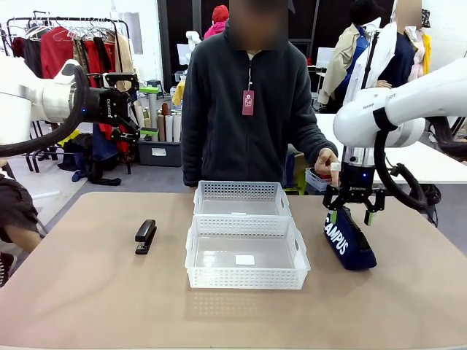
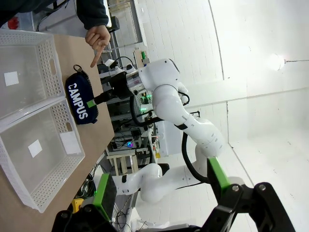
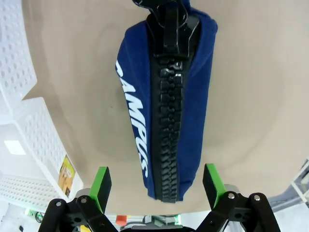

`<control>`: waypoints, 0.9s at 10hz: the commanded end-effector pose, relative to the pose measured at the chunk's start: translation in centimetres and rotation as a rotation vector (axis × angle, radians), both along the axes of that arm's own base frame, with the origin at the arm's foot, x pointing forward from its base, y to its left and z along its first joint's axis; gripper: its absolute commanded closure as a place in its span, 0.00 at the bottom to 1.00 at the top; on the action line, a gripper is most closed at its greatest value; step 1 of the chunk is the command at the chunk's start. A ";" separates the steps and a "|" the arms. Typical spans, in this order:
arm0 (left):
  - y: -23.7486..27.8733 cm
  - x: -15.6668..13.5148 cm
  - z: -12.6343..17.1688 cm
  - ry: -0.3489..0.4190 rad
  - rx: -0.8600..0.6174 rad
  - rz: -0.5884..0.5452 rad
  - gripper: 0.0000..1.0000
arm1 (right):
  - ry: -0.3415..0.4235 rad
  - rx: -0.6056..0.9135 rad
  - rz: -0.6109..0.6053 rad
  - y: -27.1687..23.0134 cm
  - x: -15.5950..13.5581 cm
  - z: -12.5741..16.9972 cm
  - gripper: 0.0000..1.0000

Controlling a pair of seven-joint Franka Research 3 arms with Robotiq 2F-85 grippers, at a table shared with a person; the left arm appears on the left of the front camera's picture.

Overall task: Distribute items into two baskets.
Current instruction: Pick up the Pencil pouch that the person points to.

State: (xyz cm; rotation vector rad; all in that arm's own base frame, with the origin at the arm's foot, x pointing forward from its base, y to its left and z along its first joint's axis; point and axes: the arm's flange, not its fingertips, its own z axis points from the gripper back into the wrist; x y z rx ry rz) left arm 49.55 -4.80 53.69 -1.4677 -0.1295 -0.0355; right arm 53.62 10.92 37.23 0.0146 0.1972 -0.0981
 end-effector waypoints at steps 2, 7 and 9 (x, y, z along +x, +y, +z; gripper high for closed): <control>0.1 0.0 0.2 -0.004 0.001 0.005 0.00 | -0.026 -0.036 -0.007 -0.4 0.4 -1.5 0.00; 0.1 0.0 0.2 -0.004 0.001 0.005 0.00 | -0.023 -0.036 0.019 -0.9 0.5 -1.3 0.76; 0.1 0.0 0.2 -0.004 0.001 0.005 0.00 | -0.022 -0.030 0.016 -1.1 0.5 -1.2 1.00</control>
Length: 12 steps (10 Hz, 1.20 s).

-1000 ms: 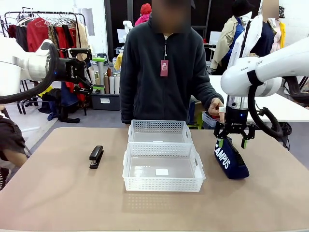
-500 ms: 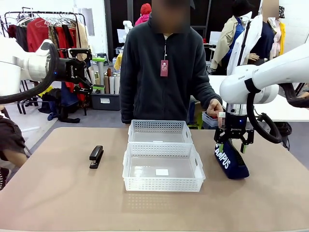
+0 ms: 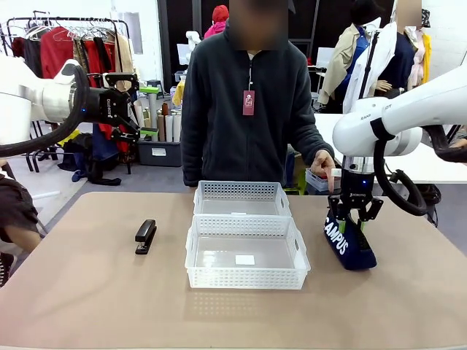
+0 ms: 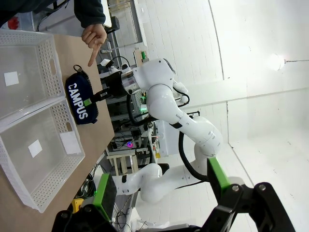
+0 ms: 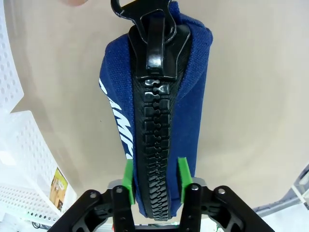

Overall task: Distribute items into two baskets.
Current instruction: Pick up the Pencil pouch that the person points to.

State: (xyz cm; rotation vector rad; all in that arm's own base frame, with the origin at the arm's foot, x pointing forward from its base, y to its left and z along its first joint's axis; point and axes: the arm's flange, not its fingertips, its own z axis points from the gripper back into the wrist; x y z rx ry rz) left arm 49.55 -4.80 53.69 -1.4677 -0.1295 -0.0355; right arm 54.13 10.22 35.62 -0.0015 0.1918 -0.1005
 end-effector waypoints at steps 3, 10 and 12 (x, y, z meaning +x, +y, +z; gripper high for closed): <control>0.1 0.0 0.2 -0.004 0.001 0.005 0.00 | -0.033 -0.003 0.003 -0.4 -0.2 1.6 1.00; 0.1 0.0 0.2 -0.004 0.001 0.005 0.00 | -0.061 0.118 -0.023 1.0 -2.5 14.4 1.00; 0.1 0.0 0.2 -0.004 0.001 0.005 0.00 | -0.121 0.167 -0.015 1.7 -3.3 20.6 1.00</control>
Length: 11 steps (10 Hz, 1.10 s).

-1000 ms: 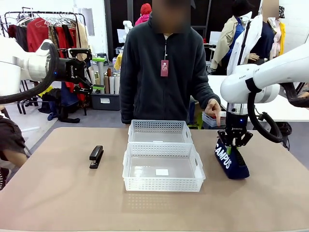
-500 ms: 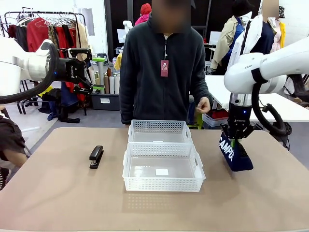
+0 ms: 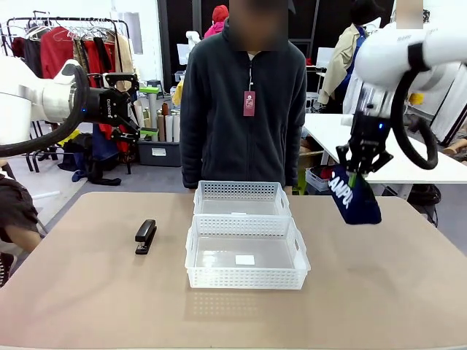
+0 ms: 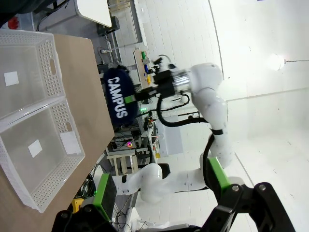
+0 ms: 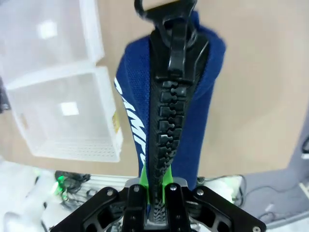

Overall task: Distribute items into two baskets.
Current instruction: Pick up the Pencil pouch that the person points to.

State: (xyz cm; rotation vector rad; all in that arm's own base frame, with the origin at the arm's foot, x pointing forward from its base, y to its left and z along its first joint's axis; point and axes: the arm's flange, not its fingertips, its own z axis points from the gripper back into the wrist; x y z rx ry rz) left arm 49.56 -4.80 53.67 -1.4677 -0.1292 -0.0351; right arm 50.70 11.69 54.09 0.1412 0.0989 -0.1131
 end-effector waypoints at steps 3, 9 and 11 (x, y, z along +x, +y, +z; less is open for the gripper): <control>0.1 0.0 0.2 -0.004 0.001 0.005 0.00 | -0.052 0.060 0.064 1.0 -0.5 8.5 1.00; 0.1 0.0 0.2 -0.004 0.001 0.005 0.00 | -0.104 0.101 0.102 0.3 -0.8 14.4 1.00; 0.1 0.0 0.2 -0.004 0.001 0.005 0.00 | -0.107 0.055 0.090 0.6 -1.2 13.9 1.00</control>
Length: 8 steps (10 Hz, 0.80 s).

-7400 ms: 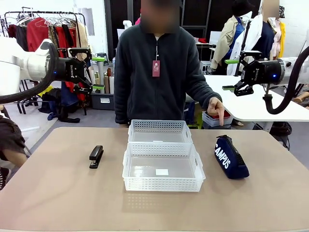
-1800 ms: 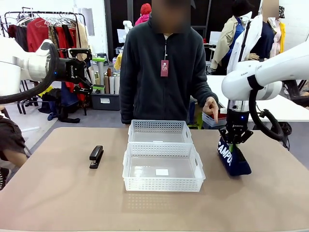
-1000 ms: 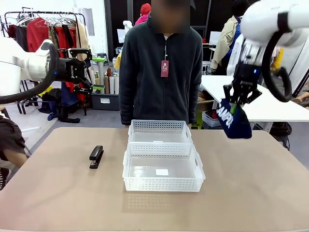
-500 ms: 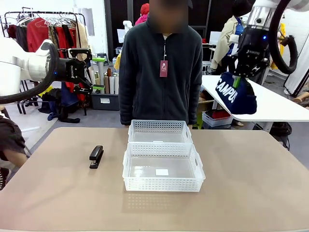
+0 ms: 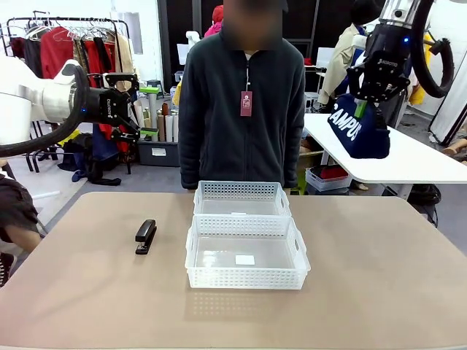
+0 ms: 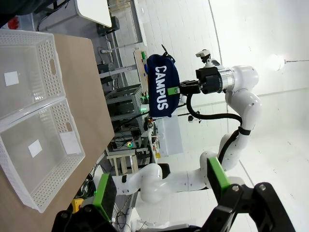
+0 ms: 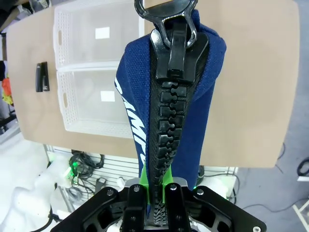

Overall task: Distribute items into two baskets.
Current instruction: Move the picked Pencil pouch towards the Organizing basket indicated by the person, stopping as directed.

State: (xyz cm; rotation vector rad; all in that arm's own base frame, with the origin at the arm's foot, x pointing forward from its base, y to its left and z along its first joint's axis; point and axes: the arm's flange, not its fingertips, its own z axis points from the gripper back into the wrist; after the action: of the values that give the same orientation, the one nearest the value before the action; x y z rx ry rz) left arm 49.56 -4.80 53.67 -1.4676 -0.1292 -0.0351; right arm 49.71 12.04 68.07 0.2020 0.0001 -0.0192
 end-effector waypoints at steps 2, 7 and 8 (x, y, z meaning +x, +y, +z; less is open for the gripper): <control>0.1 0.0 0.2 -0.004 0.001 0.005 0.00 | 0.001 -0.004 0.006 0.3 -0.2 -0.1 1.00; 0.1 0.0 0.2 -0.004 0.001 0.005 0.00 | 0.001 -0.004 0.006 0.3 -0.2 -0.1 1.00; 0.1 0.0 0.2 -0.004 0.001 0.005 0.00 | 0.001 -0.004 0.006 0.3 -0.2 -0.1 1.00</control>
State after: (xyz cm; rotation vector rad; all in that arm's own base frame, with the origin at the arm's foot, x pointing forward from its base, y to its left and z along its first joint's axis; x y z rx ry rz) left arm 49.56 -4.79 53.67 -1.4676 -0.1292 -0.0351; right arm 49.74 12.29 67.91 0.2008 0.0039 -0.0149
